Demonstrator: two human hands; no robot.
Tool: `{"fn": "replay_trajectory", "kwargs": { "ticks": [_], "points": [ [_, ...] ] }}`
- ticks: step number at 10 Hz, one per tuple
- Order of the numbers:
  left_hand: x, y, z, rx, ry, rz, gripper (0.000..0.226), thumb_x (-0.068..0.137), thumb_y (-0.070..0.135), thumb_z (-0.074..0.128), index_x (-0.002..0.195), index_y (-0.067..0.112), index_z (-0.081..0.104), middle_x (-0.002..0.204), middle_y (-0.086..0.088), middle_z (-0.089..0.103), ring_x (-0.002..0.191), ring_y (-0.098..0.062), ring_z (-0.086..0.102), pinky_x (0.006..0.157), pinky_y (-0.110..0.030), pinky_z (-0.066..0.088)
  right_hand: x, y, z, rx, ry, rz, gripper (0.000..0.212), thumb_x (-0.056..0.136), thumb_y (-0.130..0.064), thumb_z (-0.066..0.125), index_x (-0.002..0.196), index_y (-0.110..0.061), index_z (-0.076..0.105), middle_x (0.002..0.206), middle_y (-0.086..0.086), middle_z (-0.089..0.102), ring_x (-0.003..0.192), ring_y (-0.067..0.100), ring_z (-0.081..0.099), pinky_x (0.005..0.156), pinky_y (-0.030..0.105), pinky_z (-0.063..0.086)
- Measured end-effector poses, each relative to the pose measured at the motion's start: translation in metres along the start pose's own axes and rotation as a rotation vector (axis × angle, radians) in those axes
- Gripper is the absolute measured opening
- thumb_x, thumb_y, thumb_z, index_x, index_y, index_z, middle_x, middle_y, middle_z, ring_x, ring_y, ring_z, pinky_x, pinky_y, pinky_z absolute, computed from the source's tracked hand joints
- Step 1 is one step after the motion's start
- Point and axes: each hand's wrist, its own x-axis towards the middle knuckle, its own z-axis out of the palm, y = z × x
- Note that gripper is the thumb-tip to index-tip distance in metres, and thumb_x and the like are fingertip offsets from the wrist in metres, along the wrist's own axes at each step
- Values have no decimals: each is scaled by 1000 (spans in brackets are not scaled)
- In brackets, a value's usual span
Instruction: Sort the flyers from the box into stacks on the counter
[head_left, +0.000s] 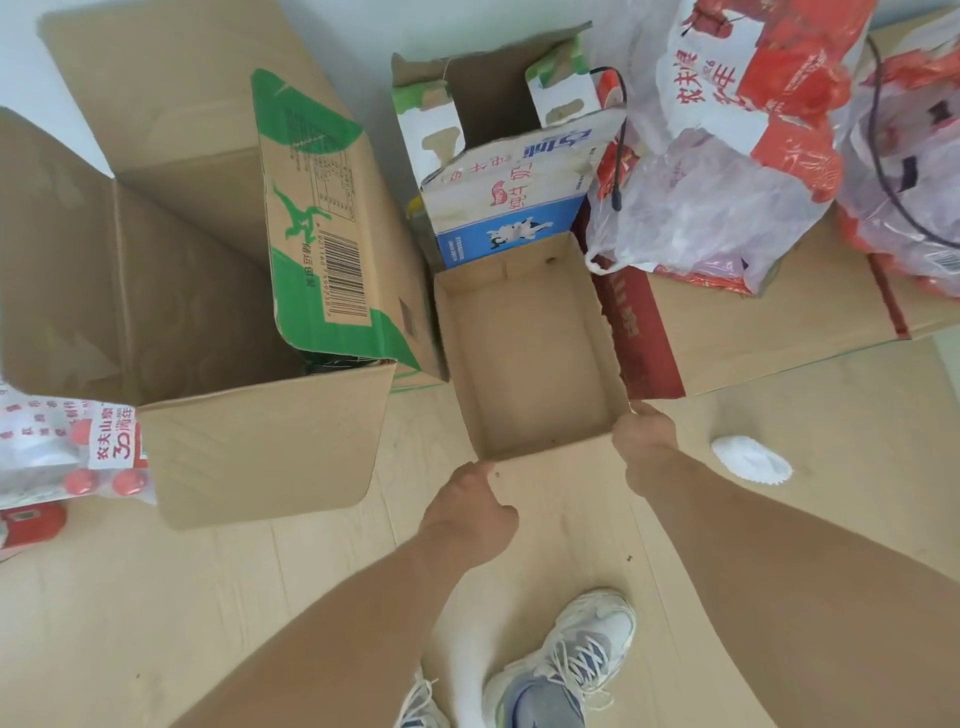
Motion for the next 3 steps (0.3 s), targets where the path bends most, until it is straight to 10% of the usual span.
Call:
{"fn": "replay_trajectory", "kwargs": {
  "ticks": [1,3],
  "points": [
    [5,-4,5,-7,-23,0,68,96,24,55,158,24,27,162,4,31,144,-18,38,113,-26,34,12,-3,6,55,-37,15,55,93,5,42,137,-23,62,118,1,68,77,15,58,60,17,43],
    [-15,0,-3,-20,-5,-14,65,96,22,53,157,24,29,159,2,36,138,-19,45,109,-28,40,-17,6,-2,61,-184,18,51,96,6,50,144,-9,49,144,21,53,113,31,60,102,44,50]
  ]
}}
